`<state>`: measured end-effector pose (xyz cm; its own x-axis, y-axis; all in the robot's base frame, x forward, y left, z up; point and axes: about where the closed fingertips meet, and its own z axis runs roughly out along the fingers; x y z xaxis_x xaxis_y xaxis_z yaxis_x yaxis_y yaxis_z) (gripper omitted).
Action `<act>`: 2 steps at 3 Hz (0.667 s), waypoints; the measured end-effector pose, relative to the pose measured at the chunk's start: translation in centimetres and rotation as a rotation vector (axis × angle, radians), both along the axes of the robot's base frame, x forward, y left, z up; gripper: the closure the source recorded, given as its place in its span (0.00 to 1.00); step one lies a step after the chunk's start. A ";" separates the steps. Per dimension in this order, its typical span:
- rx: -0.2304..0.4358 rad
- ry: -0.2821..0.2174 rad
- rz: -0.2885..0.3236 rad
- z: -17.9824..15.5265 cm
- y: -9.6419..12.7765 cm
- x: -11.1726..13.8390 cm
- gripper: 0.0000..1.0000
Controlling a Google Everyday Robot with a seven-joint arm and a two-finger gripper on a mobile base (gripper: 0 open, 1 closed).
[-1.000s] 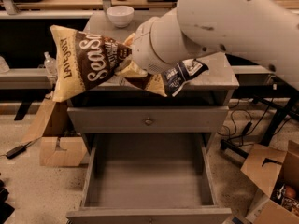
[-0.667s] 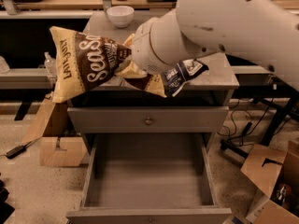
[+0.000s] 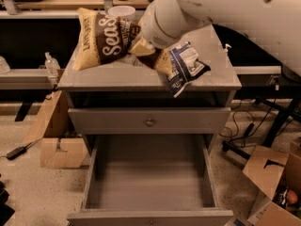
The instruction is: Pick brown chip bag from middle drawer and place on counter
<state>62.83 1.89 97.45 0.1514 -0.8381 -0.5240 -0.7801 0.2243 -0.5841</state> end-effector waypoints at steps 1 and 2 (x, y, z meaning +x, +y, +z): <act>-0.013 0.017 -0.126 0.5 -2.3 6.7 1.00; -0.002 0.014 -0.251 0.8 -3.7 12.6 1.00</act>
Offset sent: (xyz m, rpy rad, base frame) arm 0.1985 -0.0593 0.0133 0.0166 0.0106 -0.4155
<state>75.46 -1.84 98.27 -0.0687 -0.8499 -0.5225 -0.7083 0.4104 -0.5744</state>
